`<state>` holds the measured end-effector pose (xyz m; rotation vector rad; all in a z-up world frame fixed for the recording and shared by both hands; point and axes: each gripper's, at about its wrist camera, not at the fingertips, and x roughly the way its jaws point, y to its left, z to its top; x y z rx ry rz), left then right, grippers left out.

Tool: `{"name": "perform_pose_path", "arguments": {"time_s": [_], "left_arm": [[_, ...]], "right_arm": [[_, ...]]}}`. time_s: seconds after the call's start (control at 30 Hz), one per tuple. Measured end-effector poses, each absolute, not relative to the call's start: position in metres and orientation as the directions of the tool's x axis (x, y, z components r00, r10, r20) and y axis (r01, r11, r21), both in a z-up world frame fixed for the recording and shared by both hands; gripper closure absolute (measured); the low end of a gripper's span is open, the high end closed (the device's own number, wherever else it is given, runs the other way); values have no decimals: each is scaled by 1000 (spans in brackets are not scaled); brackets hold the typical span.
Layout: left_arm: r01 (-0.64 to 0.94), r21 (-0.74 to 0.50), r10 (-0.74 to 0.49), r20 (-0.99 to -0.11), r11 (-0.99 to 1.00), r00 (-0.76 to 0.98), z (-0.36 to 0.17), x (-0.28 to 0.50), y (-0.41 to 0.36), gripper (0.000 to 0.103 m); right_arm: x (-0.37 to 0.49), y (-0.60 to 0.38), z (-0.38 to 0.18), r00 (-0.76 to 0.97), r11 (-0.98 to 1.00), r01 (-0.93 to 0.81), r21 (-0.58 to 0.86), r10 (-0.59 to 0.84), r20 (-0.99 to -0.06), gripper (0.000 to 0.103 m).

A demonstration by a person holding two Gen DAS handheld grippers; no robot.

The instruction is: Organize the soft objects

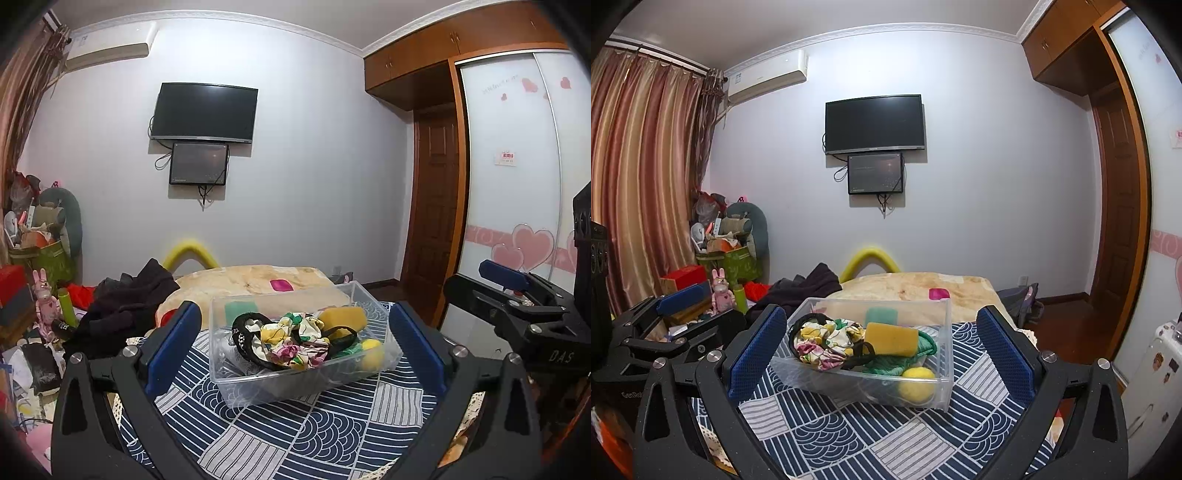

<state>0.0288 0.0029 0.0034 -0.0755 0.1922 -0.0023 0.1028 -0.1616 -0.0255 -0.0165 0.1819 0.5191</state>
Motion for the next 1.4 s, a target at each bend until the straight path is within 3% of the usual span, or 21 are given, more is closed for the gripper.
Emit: {"name": "perform_pose_path", "arguments": {"time_s": [1.4], "left_arm": [[8,-58,-19,-182,998,983,6,28,2,0]], "right_arm": [[95,-161,-24,851,866,-499,33,497,-167,0]]}}
